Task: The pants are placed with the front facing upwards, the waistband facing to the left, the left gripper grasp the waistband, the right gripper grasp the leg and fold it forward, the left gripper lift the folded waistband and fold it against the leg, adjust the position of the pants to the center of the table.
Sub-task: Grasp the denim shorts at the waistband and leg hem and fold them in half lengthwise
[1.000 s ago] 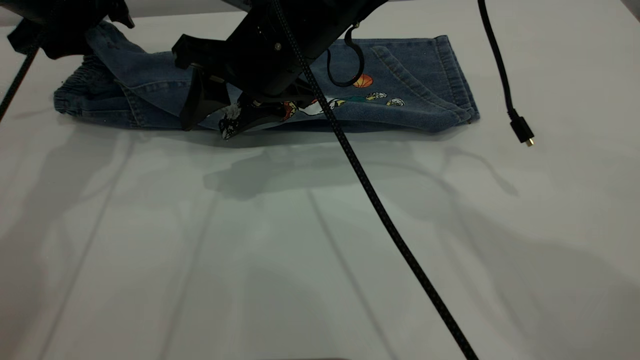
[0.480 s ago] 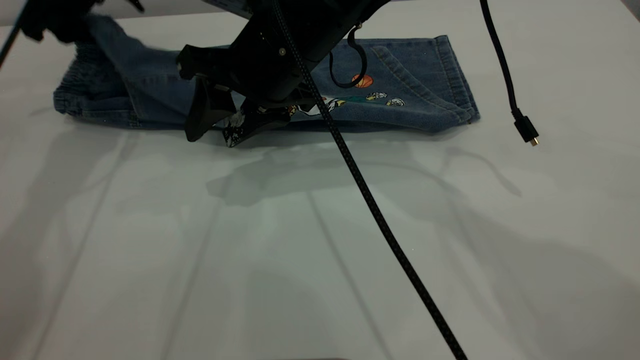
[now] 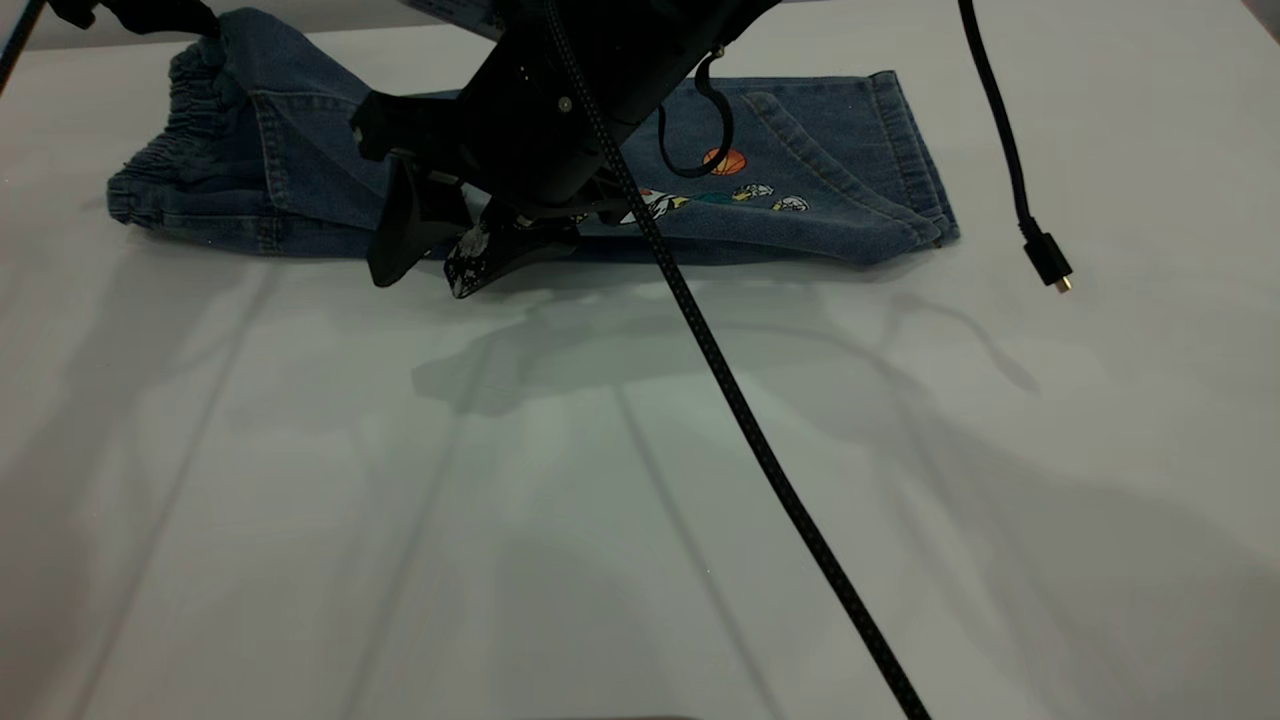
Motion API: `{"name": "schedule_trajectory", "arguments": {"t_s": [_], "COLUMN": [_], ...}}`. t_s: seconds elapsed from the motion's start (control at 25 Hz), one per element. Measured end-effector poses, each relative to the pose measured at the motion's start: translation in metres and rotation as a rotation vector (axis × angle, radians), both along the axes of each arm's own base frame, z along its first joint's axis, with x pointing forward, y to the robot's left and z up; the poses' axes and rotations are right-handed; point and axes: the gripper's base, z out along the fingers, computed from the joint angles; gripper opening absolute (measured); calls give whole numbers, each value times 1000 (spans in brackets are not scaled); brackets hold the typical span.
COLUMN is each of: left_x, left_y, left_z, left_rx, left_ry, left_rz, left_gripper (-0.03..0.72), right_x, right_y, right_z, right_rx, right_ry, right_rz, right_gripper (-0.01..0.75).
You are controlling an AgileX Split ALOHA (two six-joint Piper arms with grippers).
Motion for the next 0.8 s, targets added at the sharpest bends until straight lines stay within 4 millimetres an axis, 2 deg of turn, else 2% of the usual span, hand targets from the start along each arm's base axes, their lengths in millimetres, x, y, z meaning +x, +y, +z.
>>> {"name": "schedule_trajectory", "arguments": {"t_s": [0.16, 0.28, 0.44, 0.52, 0.64, 0.8], "left_x": [-1, -5, -9, -8, -5, -2], "left_y": [-2, -13, -34, -37, -31, -9], "left_z": [-1, 1, 17, 23, 23, 15], "left_rx": [-11, 0, 74, 110, 125, 123], "left_ry": [20, 48, 2, -37, -59, -37], "left_rz": [-4, -57, -170, -197, -181, -134], "left_gripper": [538, 537, 526, 519, 510, 508], "right_x": [-1, -2, -3, -3, -3, -6], "right_y": [0, 0, 0, 0, 0, 0], "right_z": [0, 0, 0, 0, 0, 0], "right_rx": [2, 3, 0, -1, -3, 0], "right_ry": [9, 14, 15, 14, 17, 33], "right_rz": [11, 19, 26, 28, 36, 58], "right_gripper": [330, 330, 330, 330, 330, 330]}}
